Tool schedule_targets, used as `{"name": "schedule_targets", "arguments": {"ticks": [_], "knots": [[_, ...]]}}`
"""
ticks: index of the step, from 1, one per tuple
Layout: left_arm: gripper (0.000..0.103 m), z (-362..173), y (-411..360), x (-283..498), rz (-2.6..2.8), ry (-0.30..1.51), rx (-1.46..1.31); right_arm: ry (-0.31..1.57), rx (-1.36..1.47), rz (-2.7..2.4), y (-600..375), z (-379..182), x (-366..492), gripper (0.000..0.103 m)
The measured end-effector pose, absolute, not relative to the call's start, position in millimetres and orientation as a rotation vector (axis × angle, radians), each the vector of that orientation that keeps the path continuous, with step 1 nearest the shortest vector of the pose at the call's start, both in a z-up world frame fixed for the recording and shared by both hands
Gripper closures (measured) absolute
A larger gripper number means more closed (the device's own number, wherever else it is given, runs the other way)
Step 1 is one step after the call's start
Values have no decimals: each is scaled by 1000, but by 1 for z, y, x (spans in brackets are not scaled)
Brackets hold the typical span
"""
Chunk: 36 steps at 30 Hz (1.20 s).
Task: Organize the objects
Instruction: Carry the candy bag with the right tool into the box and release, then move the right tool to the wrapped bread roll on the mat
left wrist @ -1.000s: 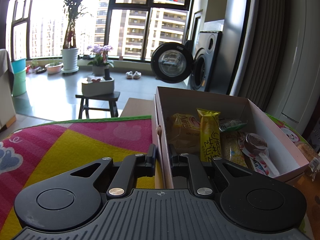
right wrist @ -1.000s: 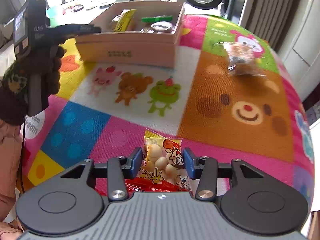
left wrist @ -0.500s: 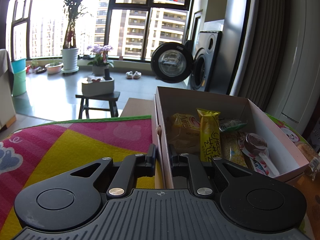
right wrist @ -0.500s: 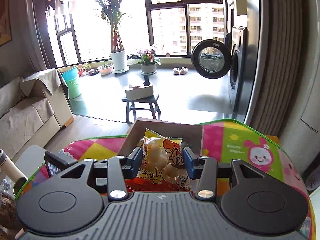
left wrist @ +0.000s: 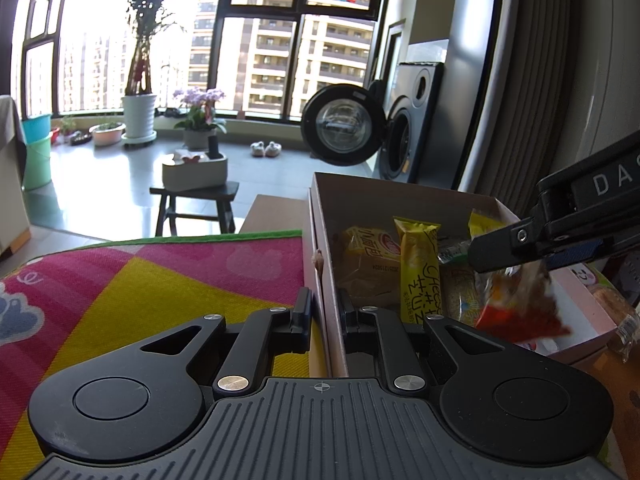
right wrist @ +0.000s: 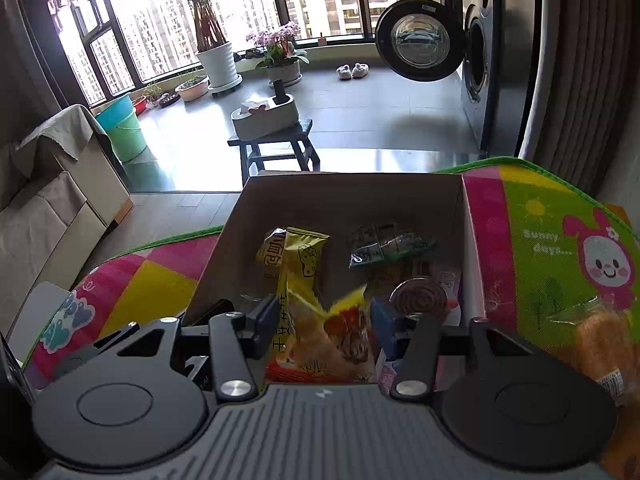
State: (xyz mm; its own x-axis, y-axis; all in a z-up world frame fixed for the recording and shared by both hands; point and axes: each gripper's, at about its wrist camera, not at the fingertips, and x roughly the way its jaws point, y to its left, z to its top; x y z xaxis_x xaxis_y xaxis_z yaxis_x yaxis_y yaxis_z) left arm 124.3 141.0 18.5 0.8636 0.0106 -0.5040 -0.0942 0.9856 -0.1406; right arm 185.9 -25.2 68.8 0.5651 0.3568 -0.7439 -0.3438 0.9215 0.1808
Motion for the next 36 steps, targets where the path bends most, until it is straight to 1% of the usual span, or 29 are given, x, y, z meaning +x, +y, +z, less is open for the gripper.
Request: {"name": "schedule_targets", "arguments": {"ticks": [6,8,10,14,16,17,19,23,26,31,36], "knots": [[88,19,141,124,55,526,-163,857,40,408,-45,75,182,44],[88,19,141,124,55,526,-163,833,41,393,-59,83,181,41],[88,19,141,124,55,526,-163,815,44,370,-74,87,178,36],[89,19,141,124,56,526,-160,804,47,278,-118,87,180,30],[89,19,141,124,56,526,-161,800,45,226,-138,86,181,26],[89,19,141,124,56,526,-160,795,45,190,-152,84,183,24],[89,19,141,124,57,525,-159,782,43,119,-174,81,186,18],[89,19,141,123,58,524,-158,793,28,35,-209,63,197,15],[89,19,141,123,57,525,-159,830,31,24,-220,45,207,10],[89,19,141,123,57,525,-159,871,38,59,-216,22,219,10],[89,19,141,123,57,525,-159,892,72,95,-206,11,221,10]]}}
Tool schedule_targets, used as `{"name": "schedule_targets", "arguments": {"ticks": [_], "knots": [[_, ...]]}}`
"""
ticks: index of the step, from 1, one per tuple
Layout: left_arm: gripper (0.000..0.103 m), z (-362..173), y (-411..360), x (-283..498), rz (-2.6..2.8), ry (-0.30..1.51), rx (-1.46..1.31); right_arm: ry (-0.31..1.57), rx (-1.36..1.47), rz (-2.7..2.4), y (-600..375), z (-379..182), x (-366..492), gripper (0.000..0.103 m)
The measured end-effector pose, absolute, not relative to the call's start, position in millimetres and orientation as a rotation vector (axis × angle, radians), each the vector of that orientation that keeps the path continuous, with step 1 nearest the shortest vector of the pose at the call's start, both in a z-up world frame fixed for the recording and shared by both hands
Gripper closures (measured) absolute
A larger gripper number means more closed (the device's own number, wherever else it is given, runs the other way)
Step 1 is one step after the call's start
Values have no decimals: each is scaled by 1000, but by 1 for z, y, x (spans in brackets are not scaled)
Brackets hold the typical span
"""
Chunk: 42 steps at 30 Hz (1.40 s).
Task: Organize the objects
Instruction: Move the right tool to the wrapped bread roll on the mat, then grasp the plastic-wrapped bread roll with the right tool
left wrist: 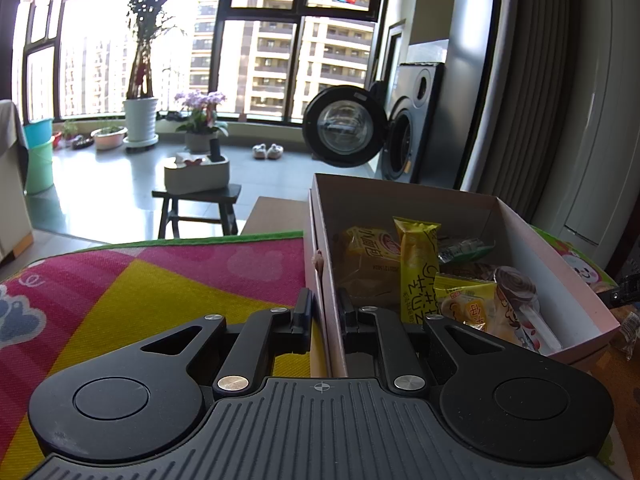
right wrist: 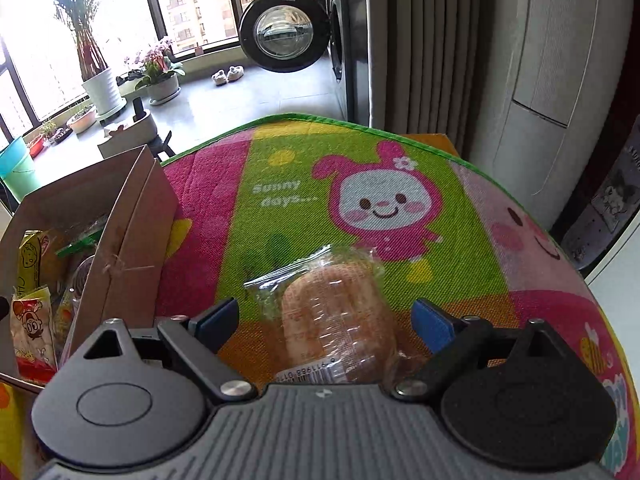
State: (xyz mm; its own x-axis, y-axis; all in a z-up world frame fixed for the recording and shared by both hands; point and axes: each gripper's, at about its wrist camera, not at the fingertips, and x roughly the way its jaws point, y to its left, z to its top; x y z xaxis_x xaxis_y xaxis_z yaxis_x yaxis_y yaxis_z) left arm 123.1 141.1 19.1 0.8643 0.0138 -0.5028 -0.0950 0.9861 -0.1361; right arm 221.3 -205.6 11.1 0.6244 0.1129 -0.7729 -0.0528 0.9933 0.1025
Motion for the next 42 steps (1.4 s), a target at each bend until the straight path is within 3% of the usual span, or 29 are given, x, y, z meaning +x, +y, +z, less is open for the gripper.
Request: {"name": "schedule_targets", "arguments": {"ticks": [2,4,17,21,28,42], "knots": [[89,19,141,123,57,525,-159,898,43,95,-198,9,218,19],[89,19,141,123,57,525,-159,914,9,83,-194,8,214,39],[89,19,141,123,58,524,-158,957,13,58,-217,13,131,43],[89,19,141,123,58,524,-158,964,23,96,-215,12,89,39],[89,19,141,123,58,524,-158,944,-3,124,-205,-2,53,0],[89,19,140,123,58,524,-157,818,-8,84,-200,-15,29,0]]}}
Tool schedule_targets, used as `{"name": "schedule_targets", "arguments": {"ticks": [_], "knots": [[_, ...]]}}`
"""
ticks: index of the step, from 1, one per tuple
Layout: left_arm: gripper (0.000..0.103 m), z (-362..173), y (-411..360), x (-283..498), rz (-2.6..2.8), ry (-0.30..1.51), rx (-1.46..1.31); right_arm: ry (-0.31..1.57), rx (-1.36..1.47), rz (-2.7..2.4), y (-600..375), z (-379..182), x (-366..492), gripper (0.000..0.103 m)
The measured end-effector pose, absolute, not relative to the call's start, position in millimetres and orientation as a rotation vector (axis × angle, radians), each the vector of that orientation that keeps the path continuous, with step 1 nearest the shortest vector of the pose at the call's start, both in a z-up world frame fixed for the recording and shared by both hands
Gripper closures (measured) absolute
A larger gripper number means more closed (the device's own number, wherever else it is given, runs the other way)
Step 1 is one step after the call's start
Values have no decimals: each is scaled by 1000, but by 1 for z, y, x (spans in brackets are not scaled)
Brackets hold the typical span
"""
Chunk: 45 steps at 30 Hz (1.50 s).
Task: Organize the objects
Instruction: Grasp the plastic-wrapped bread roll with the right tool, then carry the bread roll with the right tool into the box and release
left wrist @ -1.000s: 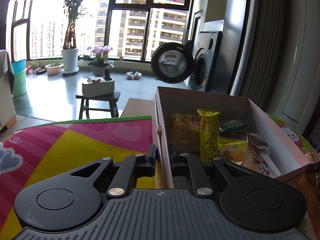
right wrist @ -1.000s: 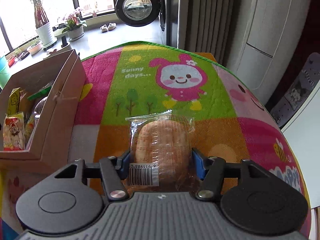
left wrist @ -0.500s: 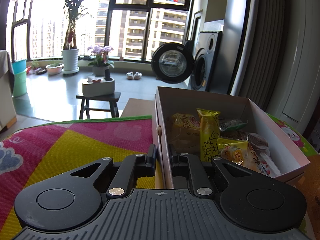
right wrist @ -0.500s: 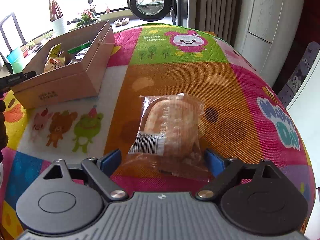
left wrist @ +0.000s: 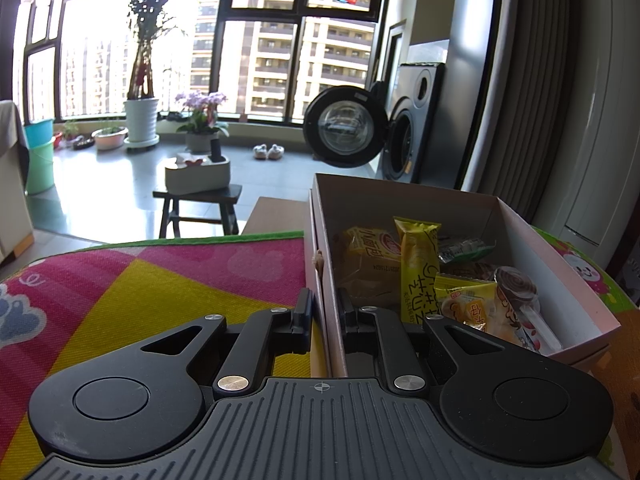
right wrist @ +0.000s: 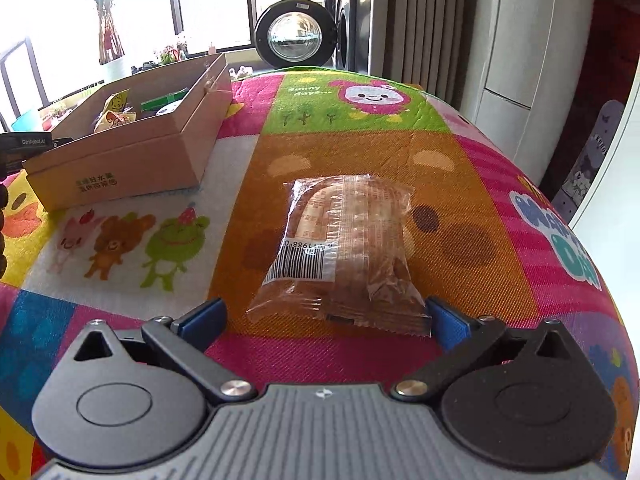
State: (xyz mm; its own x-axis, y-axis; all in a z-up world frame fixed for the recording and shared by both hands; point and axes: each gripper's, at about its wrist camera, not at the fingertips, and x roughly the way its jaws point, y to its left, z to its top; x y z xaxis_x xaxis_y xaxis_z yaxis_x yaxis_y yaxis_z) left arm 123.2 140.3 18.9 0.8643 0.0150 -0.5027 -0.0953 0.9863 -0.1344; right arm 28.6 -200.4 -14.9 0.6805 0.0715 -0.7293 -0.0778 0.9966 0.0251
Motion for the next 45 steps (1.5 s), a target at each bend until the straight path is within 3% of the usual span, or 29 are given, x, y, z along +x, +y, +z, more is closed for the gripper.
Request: {"name": "schedule_targets", "arguments": {"ticks": [20,23,28,31,45], "knots": [[89,19,141,123,58,524,-157,929,-27,80,-196,-6,78,1],[89,19,140,123,58,524,-157,928,-47,78,-191,-6,82,7],[89,20,144,122,57,525,-161,938,-83,88,-184,3,78,34],[89,20,146,122,55,526,-163,945,-97,77,-185,9,77,43],[89,20,147,123,54,527,-165,930,-132,43,-195,44,48,46]]}}
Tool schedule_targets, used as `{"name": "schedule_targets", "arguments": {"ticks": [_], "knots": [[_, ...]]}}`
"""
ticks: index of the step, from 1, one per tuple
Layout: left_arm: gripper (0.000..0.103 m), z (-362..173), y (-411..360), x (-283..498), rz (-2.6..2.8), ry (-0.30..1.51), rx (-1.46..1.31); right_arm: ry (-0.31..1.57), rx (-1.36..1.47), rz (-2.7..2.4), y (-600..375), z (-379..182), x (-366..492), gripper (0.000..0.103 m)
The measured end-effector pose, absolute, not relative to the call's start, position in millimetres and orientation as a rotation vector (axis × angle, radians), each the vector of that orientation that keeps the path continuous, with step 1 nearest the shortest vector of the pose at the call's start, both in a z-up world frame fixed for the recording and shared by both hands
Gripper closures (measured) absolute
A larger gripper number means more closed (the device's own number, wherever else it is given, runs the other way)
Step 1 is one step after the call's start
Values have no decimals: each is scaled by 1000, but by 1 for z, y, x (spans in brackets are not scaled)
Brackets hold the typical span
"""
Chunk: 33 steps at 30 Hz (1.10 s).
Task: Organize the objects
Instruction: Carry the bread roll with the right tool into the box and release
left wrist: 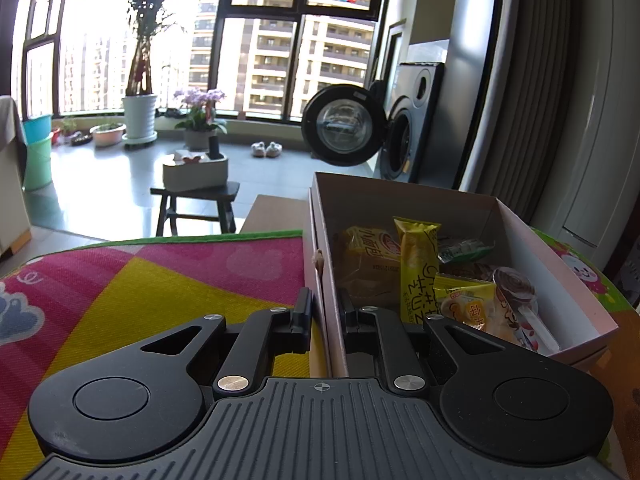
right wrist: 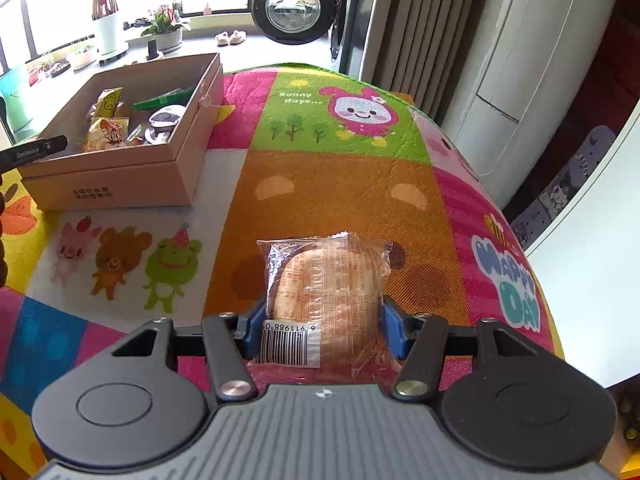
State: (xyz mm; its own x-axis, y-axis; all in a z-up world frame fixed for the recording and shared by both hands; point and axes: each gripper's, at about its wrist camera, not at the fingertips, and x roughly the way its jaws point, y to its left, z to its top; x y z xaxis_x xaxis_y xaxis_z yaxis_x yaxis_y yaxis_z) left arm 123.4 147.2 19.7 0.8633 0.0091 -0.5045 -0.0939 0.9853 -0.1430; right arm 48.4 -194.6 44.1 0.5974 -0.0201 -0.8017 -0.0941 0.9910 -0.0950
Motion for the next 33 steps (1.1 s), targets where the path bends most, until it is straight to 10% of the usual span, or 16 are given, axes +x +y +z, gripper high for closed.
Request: {"name": "schedule_targets", "arguments": {"ticks": [15,33], "knots": [[89,20,147,123,54,527,-166,692,-200,342,-81,158,98,46],[88,19,147,124,51,529,-176,873,-136,223,5,60,261,37]]}}
